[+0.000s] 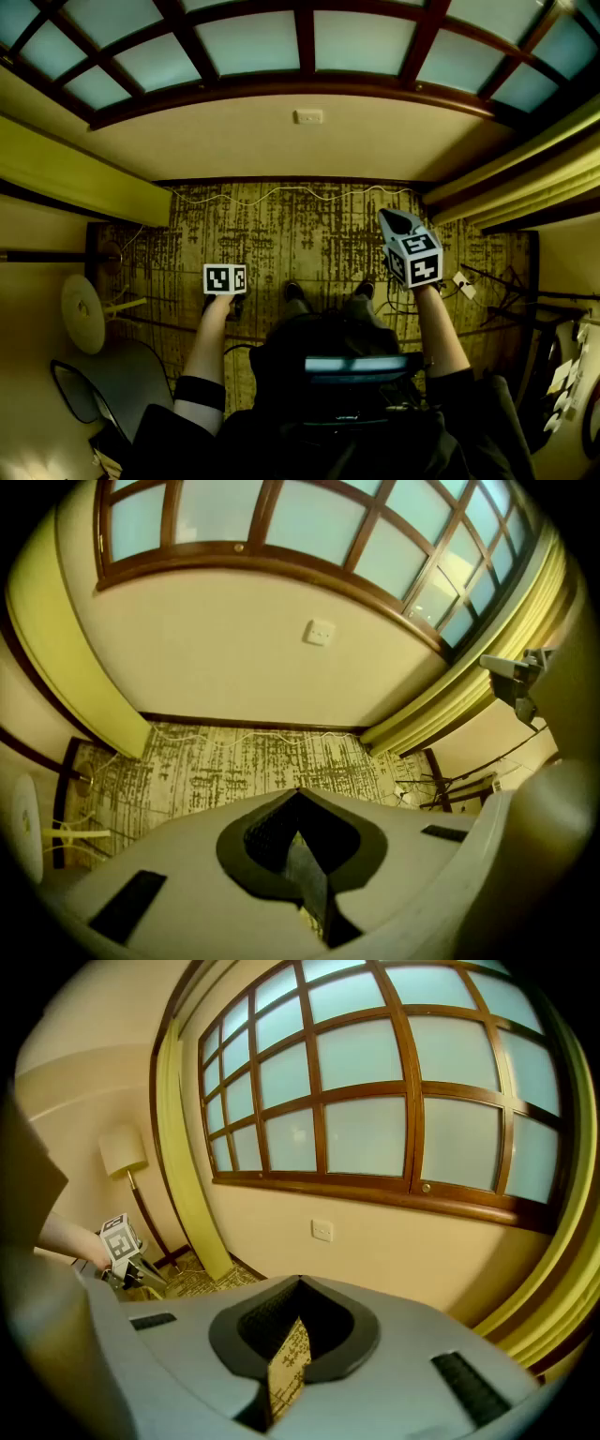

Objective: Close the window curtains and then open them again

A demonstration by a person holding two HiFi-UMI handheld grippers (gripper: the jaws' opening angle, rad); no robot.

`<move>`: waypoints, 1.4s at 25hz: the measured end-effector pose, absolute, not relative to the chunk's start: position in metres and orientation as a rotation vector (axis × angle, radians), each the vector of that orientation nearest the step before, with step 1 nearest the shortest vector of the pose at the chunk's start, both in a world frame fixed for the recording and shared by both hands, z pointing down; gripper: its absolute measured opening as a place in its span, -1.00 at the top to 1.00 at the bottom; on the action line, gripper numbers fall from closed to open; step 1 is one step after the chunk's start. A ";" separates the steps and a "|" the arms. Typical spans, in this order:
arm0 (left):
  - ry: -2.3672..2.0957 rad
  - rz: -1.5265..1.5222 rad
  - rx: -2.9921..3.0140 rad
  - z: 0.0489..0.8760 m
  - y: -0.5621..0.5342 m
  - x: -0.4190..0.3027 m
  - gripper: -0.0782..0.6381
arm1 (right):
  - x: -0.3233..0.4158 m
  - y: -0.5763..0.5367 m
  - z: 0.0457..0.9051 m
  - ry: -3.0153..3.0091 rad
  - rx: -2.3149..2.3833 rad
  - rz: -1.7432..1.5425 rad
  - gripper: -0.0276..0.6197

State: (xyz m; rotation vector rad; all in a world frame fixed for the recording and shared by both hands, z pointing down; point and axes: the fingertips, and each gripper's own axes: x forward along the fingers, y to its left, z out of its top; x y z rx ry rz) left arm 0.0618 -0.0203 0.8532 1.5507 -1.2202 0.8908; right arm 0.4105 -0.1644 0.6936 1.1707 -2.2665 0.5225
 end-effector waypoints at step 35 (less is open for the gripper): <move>-1.674 0.396 2.563 0.514 -0.176 0.237 0.78 | 0.546 -0.173 0.592 -2.283 1.581 0.441 0.87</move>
